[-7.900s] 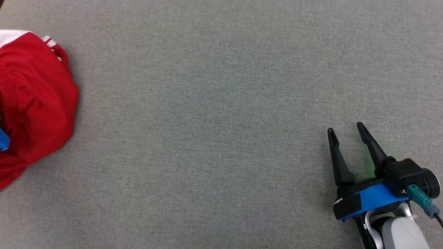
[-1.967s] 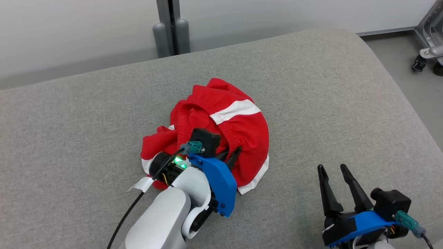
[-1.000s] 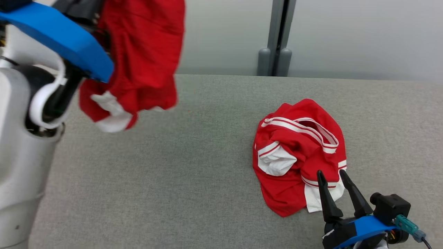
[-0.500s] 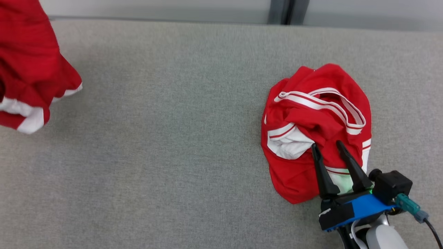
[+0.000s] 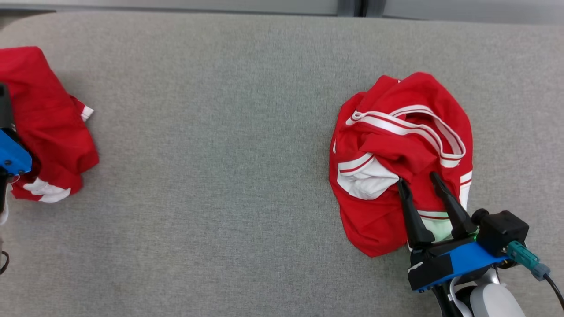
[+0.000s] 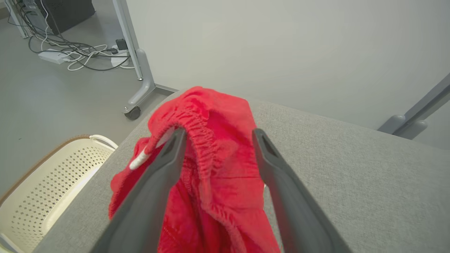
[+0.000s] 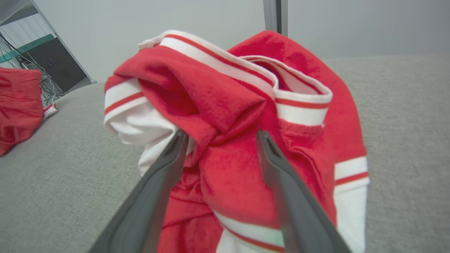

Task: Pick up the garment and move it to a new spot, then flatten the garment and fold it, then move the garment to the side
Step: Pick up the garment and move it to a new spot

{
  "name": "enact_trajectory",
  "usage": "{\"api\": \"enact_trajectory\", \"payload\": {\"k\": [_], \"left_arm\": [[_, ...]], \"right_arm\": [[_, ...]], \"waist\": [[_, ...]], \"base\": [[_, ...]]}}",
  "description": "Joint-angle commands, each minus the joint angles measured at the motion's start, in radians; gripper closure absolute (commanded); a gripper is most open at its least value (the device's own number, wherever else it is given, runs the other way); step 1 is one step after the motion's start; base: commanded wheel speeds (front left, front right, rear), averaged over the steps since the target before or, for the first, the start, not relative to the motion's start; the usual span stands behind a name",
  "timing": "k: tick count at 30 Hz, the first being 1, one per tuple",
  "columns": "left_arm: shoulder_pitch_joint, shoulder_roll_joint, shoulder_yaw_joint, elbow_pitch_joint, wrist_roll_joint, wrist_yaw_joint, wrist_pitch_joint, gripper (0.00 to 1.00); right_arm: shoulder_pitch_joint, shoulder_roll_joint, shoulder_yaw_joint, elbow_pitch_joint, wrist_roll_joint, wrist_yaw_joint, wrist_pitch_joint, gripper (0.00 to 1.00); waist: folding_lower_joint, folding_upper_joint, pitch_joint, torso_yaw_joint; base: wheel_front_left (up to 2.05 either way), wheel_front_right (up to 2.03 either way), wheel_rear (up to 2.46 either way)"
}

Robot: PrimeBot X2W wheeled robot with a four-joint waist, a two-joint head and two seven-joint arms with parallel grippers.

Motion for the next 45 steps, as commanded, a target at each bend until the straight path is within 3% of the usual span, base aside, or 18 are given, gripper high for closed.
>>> {"api": "enact_trajectory", "payload": {"k": [1,4,13,19,24,35,40,45], "left_arm": [[0.010,0.007,0.003,-0.006,-0.001,-0.008,-0.015,0.00],[0.031,0.000,-0.001,-0.037,-0.012,-0.027,-0.021,0.00],[0.119,0.027,-0.025,-0.274,-0.008,0.005,0.065,0.00],[0.197,-0.011,-0.030,-0.484,-0.016,0.043,0.046,0.00],[0.311,-0.070,-0.050,-0.597,0.016,0.081,-0.045,0.00],[0.604,-0.213,-0.135,-0.550,0.103,0.104,-0.357,0.00],[0.643,-0.241,-0.153,-0.500,0.172,0.083,-0.404,0.00],[0.666,-0.275,-0.156,-0.418,0.202,0.094,-0.410,0.00]], "right_arm": [[0.010,-0.005,0.000,0.000,0.009,0.000,-0.009,0.00],[0.029,-0.005,-0.004,0.015,0.025,0.000,-0.019,0.00],[0.081,-0.005,-0.015,0.063,0.064,0.000,-0.045,0.00],[0.105,-0.005,-0.040,0.084,0.082,0.000,-0.059,0.00],[0.110,-0.005,-0.070,0.093,0.076,0.000,-0.057,0.00],[0.113,-0.004,-0.094,0.090,0.035,0.000,-0.034,0.00],[0.125,-0.005,-0.083,0.100,0.038,0.000,-0.022,0.00],[0.127,-0.005,-0.077,0.117,0.045,0.000,-0.017,0.00]], "waist": [[-0.0001,-0.0002,-0.024,-0.008],[-0.0001,-0.0002,-0.074,-0.008],[-0.0001,-0.0002,-0.230,-0.004],[-0.0001,-0.0002,-0.287,-0.024],[-0.0001,-0.0002,-0.307,-0.067],[-0.0001,-0.0002,-0.325,-0.141],[-0.0001,-0.0002,-0.337,-0.134],[-0.0001,-0.0002,-0.349,-0.123]], "base": [[0.00,0.00,0.00],[0.00,0.00,0.00],[0.00,0.00,0.00],[0.00,0.00,0.00],[0.00,0.00,0.00],[0.00,0.00,0.00],[0.00,0.00,0.00],[0.00,0.00,0.00]]}}
